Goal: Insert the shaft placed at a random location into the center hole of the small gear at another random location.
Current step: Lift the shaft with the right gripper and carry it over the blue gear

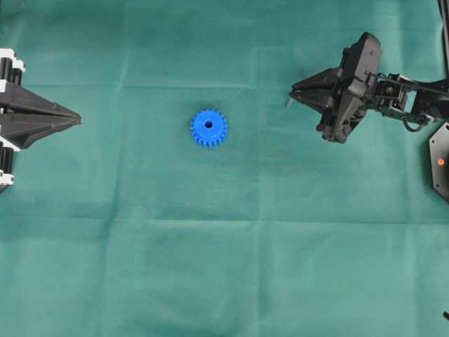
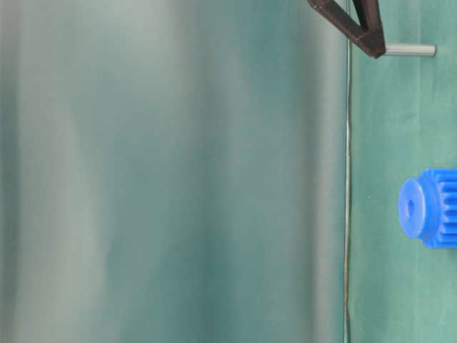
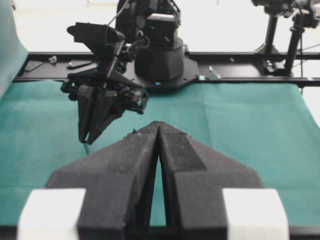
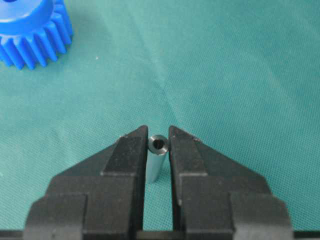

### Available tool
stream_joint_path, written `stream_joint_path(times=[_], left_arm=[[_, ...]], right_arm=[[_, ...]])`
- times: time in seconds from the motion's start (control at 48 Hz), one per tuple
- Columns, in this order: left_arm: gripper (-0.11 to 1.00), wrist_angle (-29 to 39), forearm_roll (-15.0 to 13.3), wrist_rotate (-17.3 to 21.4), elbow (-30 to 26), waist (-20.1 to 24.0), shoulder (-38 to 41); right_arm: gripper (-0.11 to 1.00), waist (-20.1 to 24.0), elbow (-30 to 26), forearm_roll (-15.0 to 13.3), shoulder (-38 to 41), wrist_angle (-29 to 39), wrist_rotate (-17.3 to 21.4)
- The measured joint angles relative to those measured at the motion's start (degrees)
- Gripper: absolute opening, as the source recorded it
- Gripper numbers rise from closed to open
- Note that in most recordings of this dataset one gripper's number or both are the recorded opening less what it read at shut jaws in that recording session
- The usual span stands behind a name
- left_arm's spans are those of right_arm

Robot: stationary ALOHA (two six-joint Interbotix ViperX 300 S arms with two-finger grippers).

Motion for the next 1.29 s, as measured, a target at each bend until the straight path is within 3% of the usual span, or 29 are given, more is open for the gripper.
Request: stream_joint_path(times=[0.562,0.979,1.291], left_arm=[[0.0,0.1,0.0,0.0,0.0,0.1,0.0],[0.0,0.2,0.0,0.0,-0.1,0.0,0.0],[0.0,0.2,0.0,0.0,0.0,0.0,0.0]], right_arm=[[0.12,0.5,-3.8,-1.8,-12.7,15.1,0.0],[0.12,1.1,-4.5,-1.8,-12.4,15.3,0.0],[0.12,4.9,-11.4,-1.8,-5.3,15.3,0.0]])
